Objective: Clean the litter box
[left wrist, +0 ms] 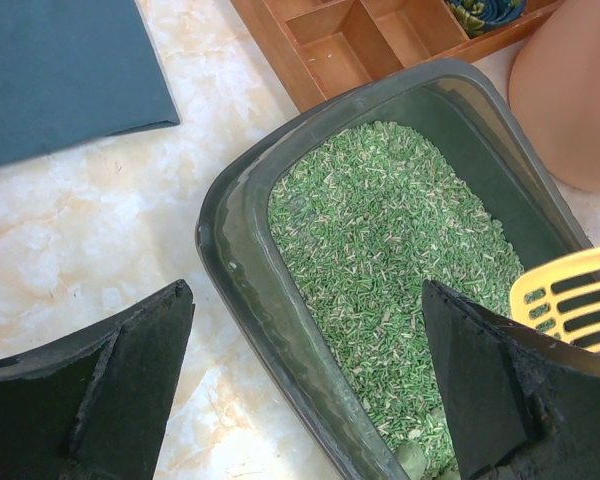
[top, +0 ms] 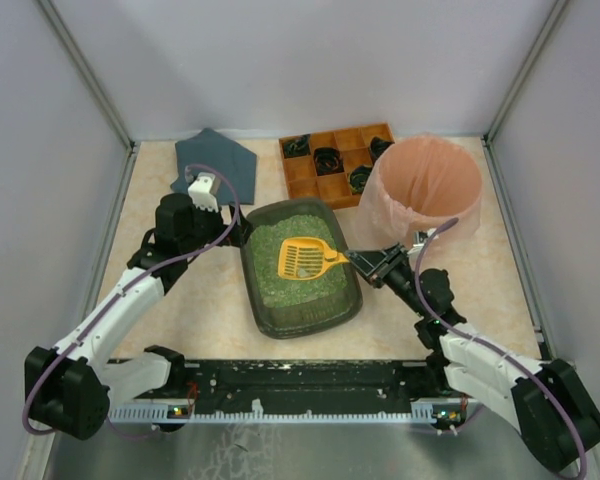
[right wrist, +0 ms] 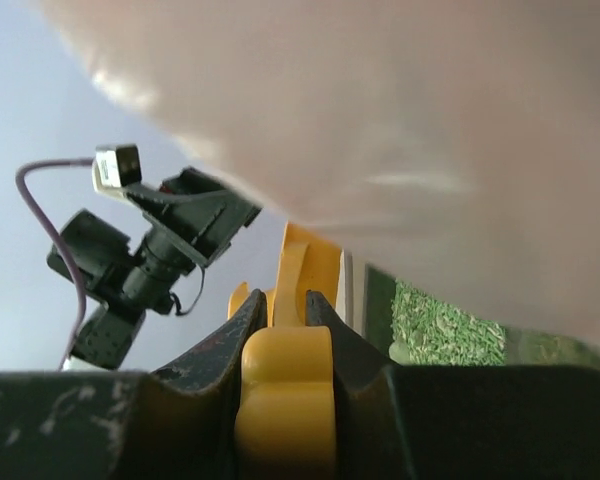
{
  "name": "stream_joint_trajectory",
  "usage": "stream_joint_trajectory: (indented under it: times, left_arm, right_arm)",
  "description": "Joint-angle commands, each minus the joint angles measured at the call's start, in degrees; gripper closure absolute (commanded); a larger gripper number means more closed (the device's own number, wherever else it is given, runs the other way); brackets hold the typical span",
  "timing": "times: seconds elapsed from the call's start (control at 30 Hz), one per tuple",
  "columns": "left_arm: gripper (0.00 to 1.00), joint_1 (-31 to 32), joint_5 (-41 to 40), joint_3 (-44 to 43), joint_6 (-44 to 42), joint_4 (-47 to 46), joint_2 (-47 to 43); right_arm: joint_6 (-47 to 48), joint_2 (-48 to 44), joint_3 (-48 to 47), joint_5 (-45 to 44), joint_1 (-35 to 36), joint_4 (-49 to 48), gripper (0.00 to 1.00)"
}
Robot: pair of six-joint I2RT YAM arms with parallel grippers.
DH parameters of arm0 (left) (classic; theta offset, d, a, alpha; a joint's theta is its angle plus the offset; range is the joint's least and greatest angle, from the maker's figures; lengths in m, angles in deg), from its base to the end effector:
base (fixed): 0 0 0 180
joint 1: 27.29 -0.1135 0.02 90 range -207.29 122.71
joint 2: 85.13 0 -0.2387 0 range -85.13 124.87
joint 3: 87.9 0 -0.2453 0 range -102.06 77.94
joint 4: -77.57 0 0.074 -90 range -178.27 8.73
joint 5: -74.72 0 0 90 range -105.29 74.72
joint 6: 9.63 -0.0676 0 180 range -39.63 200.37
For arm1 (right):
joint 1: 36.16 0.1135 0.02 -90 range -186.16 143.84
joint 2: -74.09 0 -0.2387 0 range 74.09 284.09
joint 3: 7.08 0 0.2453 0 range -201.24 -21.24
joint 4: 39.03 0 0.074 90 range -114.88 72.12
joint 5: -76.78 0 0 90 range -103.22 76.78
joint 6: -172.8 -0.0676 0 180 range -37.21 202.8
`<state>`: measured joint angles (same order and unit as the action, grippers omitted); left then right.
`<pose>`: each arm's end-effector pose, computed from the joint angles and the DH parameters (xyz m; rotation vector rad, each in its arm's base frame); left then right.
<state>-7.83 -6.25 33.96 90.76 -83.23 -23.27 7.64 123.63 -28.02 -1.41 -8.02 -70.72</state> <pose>0.2622 -0.1039 0.2533 0.2620 1.9817 -0.4931 0.1879 0.1162 0.1852 0.5190 1.6682 1.5490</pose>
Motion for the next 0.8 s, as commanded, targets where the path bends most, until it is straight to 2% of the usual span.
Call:
stream_joint_trajectory:
  times: [0.0, 0.1, 0.17, 0.27, 0.33, 0.47, 0.53, 0.63, 0.77]
  left_arm:
    - [0.00, -0.5, 0.4, -0.8, -1.1, -0.3, -0.1]
    - [0.00, -0.5, 0.1, 0.4, -1.0, -1.1, -0.9]
    - [0.00, -0.5, 0.8, 0.6, -1.1, -1.9, -0.9]
    - [0.00, -0.6, 0.0, -0.4, -1.3, -0.9, -0.5]
    - [0.00, -0.6, -0.4, -0.2, -1.3, -0.4, -0.9]
    - [0.00, -0.6, 0.6, 0.8, -1.2, -2.0, -1.2]
    - [0.00, -0.7, 0.7, -0.4, -1.4, -1.6, -0.4]
    - [0.00, -0.8, 0.4, -1.0, -1.6, 0.6, -0.1]
    - [0.00, -0.9, 1.1, 0.7, -1.3, -2.2, -0.9]
  right_arm:
    - [-5.0, -3.2, 2.4, -3.4, -2.6, -4.8, 1.00]
    - [3.0, -1.5, -4.0, 1.3, 0.5, 1.4, 1.00]
    - [5.3, 0.2, -6.9, 5.1, 0.9, 1.4, 1.00]
    - [-1.0, -3.8, -1.4, -0.8, -4.0, 2.3, 1.00]
    - [-3.1, -6.5, 0.7, -3.3, -4.1, 2.0, 1.00]
    - [4.0, -2.1, -5.3, 4.0, 0.3, 2.9, 1.00]
    - [1.7, -2.1, -2.9, 3.7, -1.9, 0.3, 1.00]
    - [-5.1, -4.8, 2.2, -2.0, -4.3, -0.7, 1.00]
    - [2.1, 0.0, -5.9, 3.7, 0.5, 2.7, 1.00]
